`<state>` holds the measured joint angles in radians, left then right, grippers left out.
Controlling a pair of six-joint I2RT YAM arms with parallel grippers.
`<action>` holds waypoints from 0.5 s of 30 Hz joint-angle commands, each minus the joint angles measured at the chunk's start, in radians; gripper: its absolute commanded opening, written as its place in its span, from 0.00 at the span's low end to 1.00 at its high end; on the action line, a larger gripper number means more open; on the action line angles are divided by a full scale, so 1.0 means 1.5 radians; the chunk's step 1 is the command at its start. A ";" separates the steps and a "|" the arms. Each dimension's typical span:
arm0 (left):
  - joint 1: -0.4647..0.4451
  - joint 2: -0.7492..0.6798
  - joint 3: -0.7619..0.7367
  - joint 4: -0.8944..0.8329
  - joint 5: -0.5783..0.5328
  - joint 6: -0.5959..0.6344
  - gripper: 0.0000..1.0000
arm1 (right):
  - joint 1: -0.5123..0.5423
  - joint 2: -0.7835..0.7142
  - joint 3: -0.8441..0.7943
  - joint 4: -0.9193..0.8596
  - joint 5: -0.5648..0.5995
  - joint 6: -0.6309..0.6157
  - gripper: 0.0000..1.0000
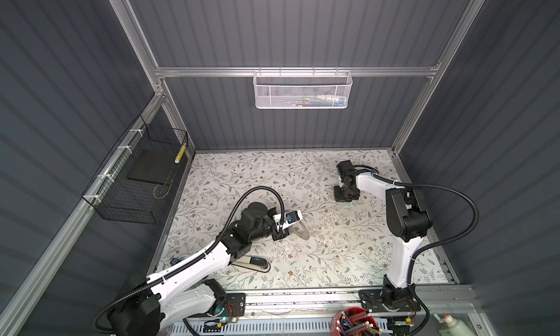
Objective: Put the keys on the keyring
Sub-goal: 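Grasp the green-tagged key by its ring with the right gripper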
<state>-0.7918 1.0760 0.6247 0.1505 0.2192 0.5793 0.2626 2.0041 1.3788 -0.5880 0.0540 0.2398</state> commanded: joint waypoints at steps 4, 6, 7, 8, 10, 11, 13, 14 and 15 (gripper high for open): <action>0.003 0.004 0.014 0.004 0.002 0.012 0.00 | 0.017 -0.043 -0.038 0.004 -0.027 -0.007 0.03; 0.003 0.004 0.015 0.003 0.002 0.014 0.00 | 0.026 -0.057 -0.047 0.007 -0.022 -0.005 0.02; 0.004 0.005 0.015 0.003 0.002 0.013 0.00 | 0.030 -0.064 -0.050 0.007 -0.019 -0.004 0.02; 0.003 0.004 0.015 0.003 0.003 0.014 0.00 | 0.034 -0.071 -0.056 0.009 -0.019 -0.003 0.01; 0.003 0.002 0.017 0.001 0.006 0.014 0.00 | 0.040 -0.083 -0.066 0.013 -0.025 -0.003 0.00; 0.003 0.002 0.017 0.001 0.008 0.014 0.00 | 0.042 -0.088 -0.070 0.014 -0.027 -0.002 0.00; 0.003 0.001 0.018 0.000 0.008 0.014 0.00 | 0.045 -0.092 -0.075 0.012 -0.022 -0.001 0.00; 0.003 0.001 0.018 -0.001 0.010 0.013 0.00 | 0.046 -0.094 -0.076 0.013 -0.020 -0.001 0.00; 0.003 0.001 0.018 -0.001 0.010 0.014 0.00 | 0.046 -0.095 -0.077 0.013 -0.019 -0.001 0.00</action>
<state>-0.7918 1.0786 0.6247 0.1501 0.2199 0.5838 0.3298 1.8774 1.2774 -0.5686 0.0246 0.2348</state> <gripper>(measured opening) 0.047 0.047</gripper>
